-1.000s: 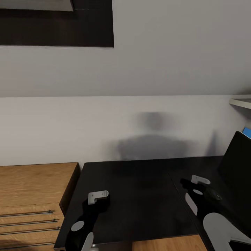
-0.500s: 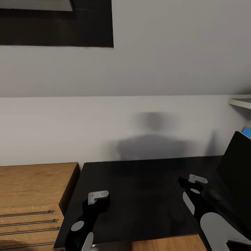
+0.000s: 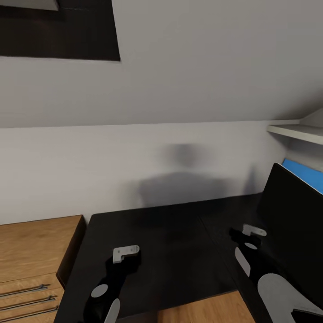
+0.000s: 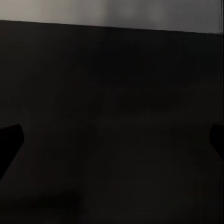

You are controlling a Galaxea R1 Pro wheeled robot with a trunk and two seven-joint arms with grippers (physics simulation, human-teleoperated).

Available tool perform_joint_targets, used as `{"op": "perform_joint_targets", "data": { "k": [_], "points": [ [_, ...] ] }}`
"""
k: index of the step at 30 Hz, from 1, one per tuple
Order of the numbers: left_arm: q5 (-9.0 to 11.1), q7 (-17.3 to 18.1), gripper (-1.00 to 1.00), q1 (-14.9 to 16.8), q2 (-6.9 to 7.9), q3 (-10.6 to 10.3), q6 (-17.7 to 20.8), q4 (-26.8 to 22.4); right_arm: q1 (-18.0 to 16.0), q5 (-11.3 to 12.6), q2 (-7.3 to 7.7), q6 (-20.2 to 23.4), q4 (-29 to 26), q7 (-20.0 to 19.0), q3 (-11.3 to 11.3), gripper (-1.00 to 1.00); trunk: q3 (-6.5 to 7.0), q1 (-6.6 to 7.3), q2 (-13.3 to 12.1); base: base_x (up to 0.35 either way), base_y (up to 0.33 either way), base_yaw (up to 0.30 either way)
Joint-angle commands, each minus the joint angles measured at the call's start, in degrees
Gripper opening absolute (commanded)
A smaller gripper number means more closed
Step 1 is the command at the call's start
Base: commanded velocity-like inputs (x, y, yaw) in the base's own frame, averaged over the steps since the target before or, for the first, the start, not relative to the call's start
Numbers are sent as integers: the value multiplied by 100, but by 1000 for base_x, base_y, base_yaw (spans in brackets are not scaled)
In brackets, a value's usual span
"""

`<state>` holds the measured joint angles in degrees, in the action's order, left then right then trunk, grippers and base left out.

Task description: In the bedroom, organize the workspace by keeping the computer under the desk, ensuring the monitor is on the desk, placing the keyboard on the desk next to the monitor, placing the mouse on the desk next to the keyboard, moving the folder from the swivel chair onto the desk next to the mouse, stacking the notebook on top of the folder with the pen on top of the notebook, and positioning the swivel chair next to the desk.

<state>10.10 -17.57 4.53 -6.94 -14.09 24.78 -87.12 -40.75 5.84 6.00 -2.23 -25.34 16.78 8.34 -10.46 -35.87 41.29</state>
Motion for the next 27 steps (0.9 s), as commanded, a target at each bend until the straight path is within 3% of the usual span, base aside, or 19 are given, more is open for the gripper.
{"op": "perform_joint_targets", "data": {
  "k": [1,3,9,13,27],
  "points": [
    [62,-53,100,4,4,-4,19,-9,-4,56,-4,-23,2,5,-11,100,-9,-2,8,0,0,-171],
    [61,-53,100,4,5,-2,19,-10,-4,52,-8,-25,6,1,-15,100,-9,-2,8,0,0,-112],
    [27,-6,100,22,-190,-198,-177,-203,-21,18,-203,-218,85,128,-3,100,-9,-2,8,0,0,0],
    [73,-1,100,22,-306,-244,-307,-332,-8,41,-185,-167,19,24,-6,100,-9,-2,8,0,0,0],
    [89,8,100,22,-306,-294,-756,-358,-4,64,-178,-138,-32,14,-9,100,-9,-2,8,0,0,0]
  ]
}}
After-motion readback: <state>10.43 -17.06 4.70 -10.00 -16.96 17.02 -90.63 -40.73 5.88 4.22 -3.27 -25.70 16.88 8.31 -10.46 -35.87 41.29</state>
